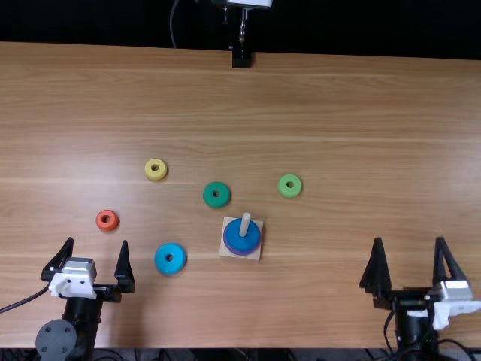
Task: Build the Hanoi tower: stack the rings onto the peg from bottom to top in this color order: purple, dark blue, light blue, dark green, light green, yellow, orange.
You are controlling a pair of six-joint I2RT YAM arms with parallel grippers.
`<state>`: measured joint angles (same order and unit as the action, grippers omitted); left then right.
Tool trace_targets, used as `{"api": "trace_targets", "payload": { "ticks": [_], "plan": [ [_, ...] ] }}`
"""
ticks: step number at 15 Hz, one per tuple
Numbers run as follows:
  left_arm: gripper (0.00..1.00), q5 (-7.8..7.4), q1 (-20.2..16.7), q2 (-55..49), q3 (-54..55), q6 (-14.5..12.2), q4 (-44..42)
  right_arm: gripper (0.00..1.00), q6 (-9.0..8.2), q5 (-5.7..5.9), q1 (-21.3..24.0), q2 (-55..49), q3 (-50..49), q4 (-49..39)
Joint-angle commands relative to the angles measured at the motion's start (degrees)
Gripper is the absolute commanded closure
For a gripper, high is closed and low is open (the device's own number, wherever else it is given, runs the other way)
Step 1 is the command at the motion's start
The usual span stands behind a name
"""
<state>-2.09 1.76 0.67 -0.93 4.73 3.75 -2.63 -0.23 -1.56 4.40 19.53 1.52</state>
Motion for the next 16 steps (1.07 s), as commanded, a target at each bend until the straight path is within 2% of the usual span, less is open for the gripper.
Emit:
{"api": "trace_targets", "payload": {
  "ticks": [1, 2, 5, 9, 16],
  "plan": [
    [0.0, -0.44, -0.35, -0.67, 0.93, -0.3, 1.0, 0.0, 0.74, 0.02, 0.42, -3.44, -0.9, 0.23],
    [0.0, -0.44, -0.35, -0.67, 0.93, -0.3, 1.0, 0.0, 0.74, 0.23, 0.42, -4.4, -0.9, 1.5],
    [0.0, -0.44, -0.35, -0.67, 0.93, -0.2, 1.0, 0.0, 0.74, -0.19, 0.07, -4.4, -2.57, 1.81],
    [0.0, -0.44, -0.35, -0.67, 0.93, -0.2, 1.0, 0.0, 0.63, -0.19, 0.33, -4.4, -6.35, 1.29],
    [0.0, -0.44, -0.35, -0.67, 0.93, -0.3, 1.0, 0.0, 0.52, -0.3, 0.42, -4.4, -18.65, 1.39]
  ]
}}
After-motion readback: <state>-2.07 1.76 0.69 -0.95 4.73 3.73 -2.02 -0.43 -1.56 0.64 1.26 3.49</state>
